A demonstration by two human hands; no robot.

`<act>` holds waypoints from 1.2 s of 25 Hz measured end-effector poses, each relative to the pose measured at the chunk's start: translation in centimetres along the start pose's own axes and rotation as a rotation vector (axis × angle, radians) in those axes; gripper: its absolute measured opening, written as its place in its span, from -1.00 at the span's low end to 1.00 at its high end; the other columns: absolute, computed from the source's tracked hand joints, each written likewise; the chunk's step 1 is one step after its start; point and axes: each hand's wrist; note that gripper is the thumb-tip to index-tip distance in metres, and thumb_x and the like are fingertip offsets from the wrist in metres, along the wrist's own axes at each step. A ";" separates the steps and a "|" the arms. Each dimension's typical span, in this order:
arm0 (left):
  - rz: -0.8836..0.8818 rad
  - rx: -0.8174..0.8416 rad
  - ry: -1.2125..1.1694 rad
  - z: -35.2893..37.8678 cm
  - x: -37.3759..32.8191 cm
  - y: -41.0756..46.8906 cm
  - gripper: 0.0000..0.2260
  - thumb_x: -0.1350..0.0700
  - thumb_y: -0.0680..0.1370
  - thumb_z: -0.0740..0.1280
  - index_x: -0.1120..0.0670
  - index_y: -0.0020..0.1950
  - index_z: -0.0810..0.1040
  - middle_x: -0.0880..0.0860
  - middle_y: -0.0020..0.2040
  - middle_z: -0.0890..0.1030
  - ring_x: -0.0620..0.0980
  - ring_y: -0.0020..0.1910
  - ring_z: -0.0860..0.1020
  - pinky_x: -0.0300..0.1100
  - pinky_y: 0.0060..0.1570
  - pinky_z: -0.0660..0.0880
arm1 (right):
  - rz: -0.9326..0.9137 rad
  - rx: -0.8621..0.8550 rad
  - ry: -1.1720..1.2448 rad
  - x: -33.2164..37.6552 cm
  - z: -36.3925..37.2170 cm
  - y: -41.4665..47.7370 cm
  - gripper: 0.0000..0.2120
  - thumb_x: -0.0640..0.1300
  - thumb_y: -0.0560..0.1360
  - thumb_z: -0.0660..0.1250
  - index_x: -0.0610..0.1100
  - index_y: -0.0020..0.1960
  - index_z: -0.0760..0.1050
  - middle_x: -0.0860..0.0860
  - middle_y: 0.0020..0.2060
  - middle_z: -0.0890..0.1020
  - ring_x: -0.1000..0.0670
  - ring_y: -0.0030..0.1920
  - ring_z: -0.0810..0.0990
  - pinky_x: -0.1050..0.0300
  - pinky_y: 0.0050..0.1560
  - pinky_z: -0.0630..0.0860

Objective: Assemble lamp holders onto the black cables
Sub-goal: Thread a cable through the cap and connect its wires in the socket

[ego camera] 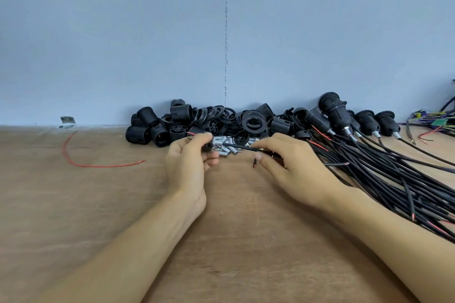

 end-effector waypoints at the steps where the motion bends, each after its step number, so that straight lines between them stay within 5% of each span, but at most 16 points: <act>1: 0.012 -0.025 -0.008 0.0 0.1 0.1 -0.78 0.23 0.53 0.44 0.22 0.14 0.53 0.07 -0.22 0.63 -0.05 -0.40 0.60 -0.25 -0.39 0.55 | -0.015 0.020 -0.013 0.4 0.1 0.0 -0.78 -0.13 0.63 0.31 -0.08 0.25 0.60 0.07 -0.01 0.60 0.03 0.02 0.57 0.22 0.05 0.44; 6: -0.013 -0.069 -0.036 0.1 0.0 0.1 -0.94 0.21 0.55 0.43 0.17 -0.05 0.58 0.08 -0.20 0.61 -0.04 -0.40 0.65 -0.26 -0.39 0.57 | -0.175 -0.127 -0.225 2.1 0.0 0.1 -0.78 -0.22 0.61 0.29 -0.15 0.20 0.64 -0.04 -0.10 0.61 -0.15 -0.08 0.58 -0.08 -0.09 0.53; 15: -0.063 0.137 0.002 0.4 0.5 -0.9 -0.87 0.19 0.59 0.43 0.27 0.00 0.68 0.14 -0.08 0.74 0.11 -0.04 0.74 -0.09 0.01 0.67 | 0.029 -0.256 -0.305 -0.5 -0.3 0.2 -0.78 -0.26 0.56 0.37 -0.06 0.15 0.67 0.02 -0.10 0.64 -0.11 -0.07 0.55 -0.05 -0.04 0.39; 19: -0.085 0.226 0.189 0.4 0.9 -1.2 -0.91 0.21 0.52 0.49 0.22 -0.02 0.71 0.10 -0.03 0.75 0.06 0.07 0.71 -0.02 0.13 0.64 | 0.123 -0.141 -0.229 -2.0 -0.3 0.1 -0.77 -0.20 0.59 0.33 0.02 0.18 0.65 0.09 -0.03 0.61 -0.04 0.05 0.51 0.04 0.14 0.27; 24: -0.033 0.326 0.308 0.6 1.5 -1.3 -0.97 0.28 0.52 0.48 0.21 -0.08 0.73 0.10 -0.08 0.75 -0.02 -0.02 0.72 -0.16 0.02 0.65 | 0.205 -0.068 -0.109 -2.5 -0.2 0.1 -0.72 -0.16 0.59 0.30 0.03 0.27 0.58 0.13 0.12 0.60 0.04 0.25 0.49 0.04 0.39 0.28; 27: 0.001 0.413 0.383 0.7 2.0 -1.2 -0.86 0.25 0.57 0.43 0.10 -0.13 0.76 0.04 -0.11 0.76 -0.08 -0.06 0.72 -0.23 -0.02 0.63 | 0.129 0.003 0.164 -1.1 0.3 0.2 -0.61 0.04 0.59 0.28 0.02 0.40 0.48 0.14 0.21 0.60 0.17 0.26 0.50 0.26 0.31 0.37; 30: 0.094 0.397 0.550 0.7 2.1 -0.8 -0.86 0.17 0.56 0.46 0.01 -0.17 0.76 -0.05 -0.16 0.75 -0.09 -0.04 0.70 -0.08 0.14 0.61 | 0.028 0.120 0.109 -0.5 1.2 0.1 -0.64 0.02 0.60 0.33 0.02 0.37 0.50 0.14 0.12 0.61 0.15 0.14 0.54 0.25 0.13 0.48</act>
Point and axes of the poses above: each hand's wrist, its own y-axis towards the middle knuckle, its own z-axis out of the palm, x = y × z
